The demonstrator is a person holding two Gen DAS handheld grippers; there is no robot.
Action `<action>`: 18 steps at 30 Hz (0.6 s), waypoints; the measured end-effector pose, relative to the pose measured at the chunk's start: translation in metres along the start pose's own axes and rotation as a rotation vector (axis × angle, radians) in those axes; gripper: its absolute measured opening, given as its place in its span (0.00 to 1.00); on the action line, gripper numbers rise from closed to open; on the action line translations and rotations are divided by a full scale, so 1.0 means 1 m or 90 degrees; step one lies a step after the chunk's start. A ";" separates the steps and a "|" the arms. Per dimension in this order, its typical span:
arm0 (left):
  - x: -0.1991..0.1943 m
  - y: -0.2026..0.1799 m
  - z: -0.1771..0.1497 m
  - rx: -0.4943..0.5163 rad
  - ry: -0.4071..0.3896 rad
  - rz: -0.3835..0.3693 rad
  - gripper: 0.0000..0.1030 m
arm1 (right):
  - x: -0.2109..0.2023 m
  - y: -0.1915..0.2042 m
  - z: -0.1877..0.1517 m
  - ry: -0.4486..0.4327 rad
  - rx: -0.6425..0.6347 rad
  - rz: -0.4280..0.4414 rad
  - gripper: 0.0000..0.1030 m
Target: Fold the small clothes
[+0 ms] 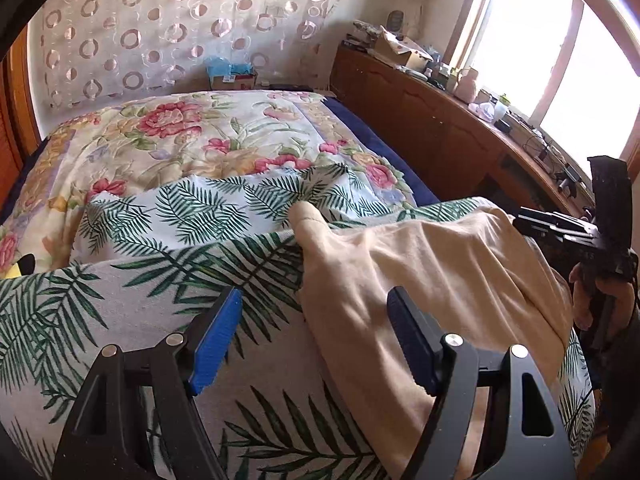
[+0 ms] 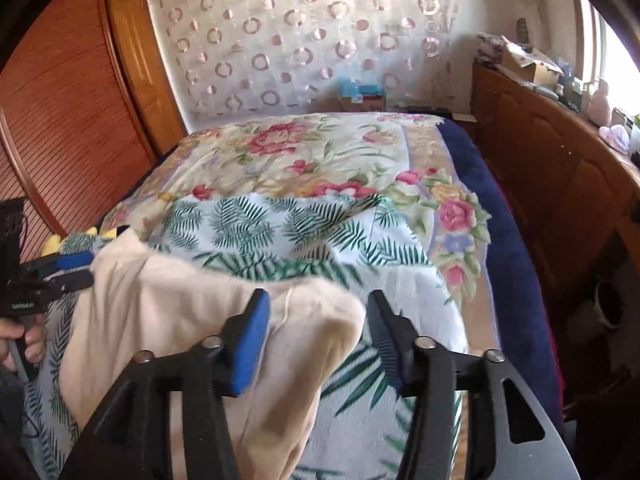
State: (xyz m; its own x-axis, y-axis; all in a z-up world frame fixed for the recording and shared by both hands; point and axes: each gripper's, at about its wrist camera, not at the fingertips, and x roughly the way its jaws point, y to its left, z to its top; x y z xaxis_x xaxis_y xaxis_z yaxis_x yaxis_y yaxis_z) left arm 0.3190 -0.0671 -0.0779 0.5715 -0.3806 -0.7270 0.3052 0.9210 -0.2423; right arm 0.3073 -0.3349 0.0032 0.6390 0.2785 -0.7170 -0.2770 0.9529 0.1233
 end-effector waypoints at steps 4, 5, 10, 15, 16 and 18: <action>0.007 -0.003 -0.004 -0.007 0.018 -0.017 0.72 | 0.000 -0.006 -0.016 0.029 0.020 0.028 0.62; 0.009 -0.005 -0.005 -0.004 0.021 -0.019 0.68 | 0.002 -0.009 -0.018 0.032 0.027 0.037 0.62; 0.014 -0.013 -0.007 0.015 0.027 -0.020 0.58 | 0.017 -0.016 -0.013 0.042 0.042 0.058 0.62; 0.013 -0.014 -0.009 0.000 0.032 -0.053 0.32 | 0.021 -0.006 -0.014 0.042 0.018 0.111 0.52; 0.012 -0.013 -0.010 -0.005 0.030 -0.062 0.20 | 0.022 -0.004 -0.016 0.045 0.009 0.118 0.38; 0.008 -0.012 -0.010 -0.011 0.023 -0.081 0.14 | 0.024 -0.003 -0.017 0.044 -0.015 0.120 0.22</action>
State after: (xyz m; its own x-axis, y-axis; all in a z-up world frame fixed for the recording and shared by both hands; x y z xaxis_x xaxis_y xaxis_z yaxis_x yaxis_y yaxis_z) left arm 0.3123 -0.0804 -0.0867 0.5015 -0.4911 -0.7123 0.3600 0.8671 -0.3444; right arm 0.3115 -0.3327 -0.0257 0.5237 0.4427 -0.7278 -0.4042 0.8812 0.2452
